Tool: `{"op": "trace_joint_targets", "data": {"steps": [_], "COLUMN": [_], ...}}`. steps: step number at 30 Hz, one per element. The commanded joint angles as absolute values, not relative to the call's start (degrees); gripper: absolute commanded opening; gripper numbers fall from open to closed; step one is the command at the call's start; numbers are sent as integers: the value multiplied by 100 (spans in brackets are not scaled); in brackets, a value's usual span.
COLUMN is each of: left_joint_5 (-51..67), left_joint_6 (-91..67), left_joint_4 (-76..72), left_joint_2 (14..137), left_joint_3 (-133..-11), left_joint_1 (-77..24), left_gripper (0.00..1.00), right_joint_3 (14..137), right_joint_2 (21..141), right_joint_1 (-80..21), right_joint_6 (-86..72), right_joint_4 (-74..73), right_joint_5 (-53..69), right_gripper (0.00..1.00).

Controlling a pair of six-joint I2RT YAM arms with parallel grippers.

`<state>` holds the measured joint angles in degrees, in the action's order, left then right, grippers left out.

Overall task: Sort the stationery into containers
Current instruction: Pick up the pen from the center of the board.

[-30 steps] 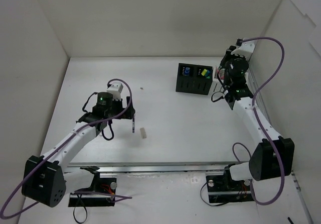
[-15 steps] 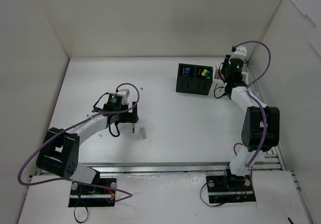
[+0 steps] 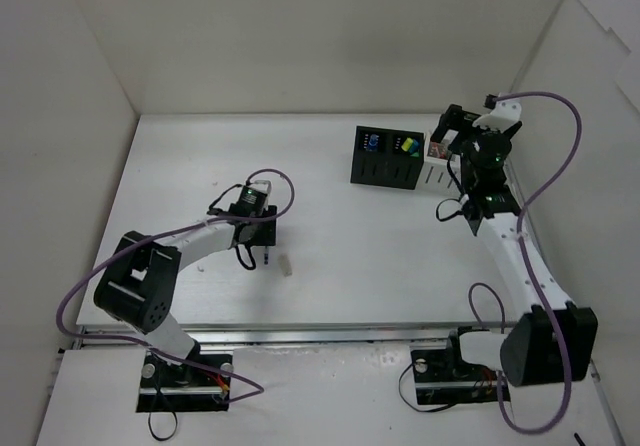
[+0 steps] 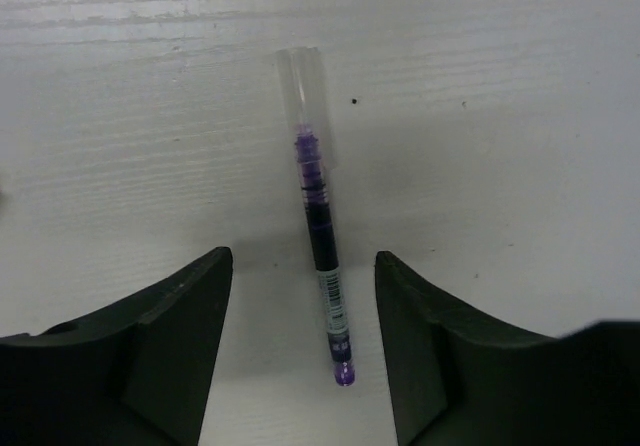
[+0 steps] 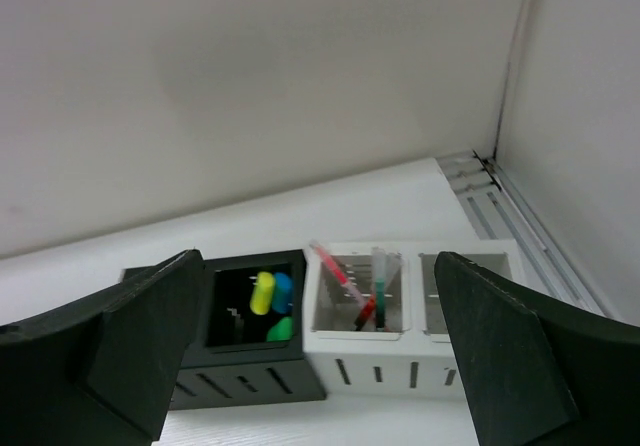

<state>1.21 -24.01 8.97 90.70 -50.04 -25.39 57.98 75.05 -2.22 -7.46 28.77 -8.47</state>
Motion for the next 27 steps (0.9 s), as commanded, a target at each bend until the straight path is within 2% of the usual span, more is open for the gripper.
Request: {"op": "trace_joint_targets", "data": {"steps": [1, 2, 3, 6, 8, 14, 18, 21, 27], "left_joint_5": [-307, -369, -482, -563, -510, -493, -475, 111, 378], "left_joint_6": [-2610, -2628, -2724, -2909, -2909, -2139, -1539, -1178, -1107], "left_joint_4": [1063, 1116, 1247, 1205, 1204, 845, 397, 45, -430], "left_joint_2": [9237, 9359, 9395, 9474, 9457, 8501, 7674, 7269, 6952], "left_joint_3": [-5501, -5537, -5563, -5528, -5555, -5581, -5441, -5177, -4948], "left_joint_1": [-2725, -2725, -2794, -2795, -2847, -3110, -3567, -3839, -4139], "left_gripper": [48, 41, 28, 8, 0, 0, 0, 0, 0], "right_joint_3": [5582, 5442, 5406, 5265, 5265, 5152, 4650, 4526, 4623], "right_joint_2": [6778, 6498, 6373, 5907, 5697, 5441, 5580, 5914, 6731], "right_joint_1": [-369, -395, -404, -474, -501, -615, -931, -1299, -2469], "right_joint_6": [-1089, -1168, -1308, -1546, -1608, -2135, -2697, -3023, -3313], "right_joint_4": [2647, 2663, 2593, 2365, 2076, 1256, 2097, 2547, 3277], "right_joint_5": [-1081, -1125, -1177, -1204, -959, 745, 2193, 2862, 2349], "right_gripper": [98, 98, 98, 98, 98, 98, 98, 98, 98]}}
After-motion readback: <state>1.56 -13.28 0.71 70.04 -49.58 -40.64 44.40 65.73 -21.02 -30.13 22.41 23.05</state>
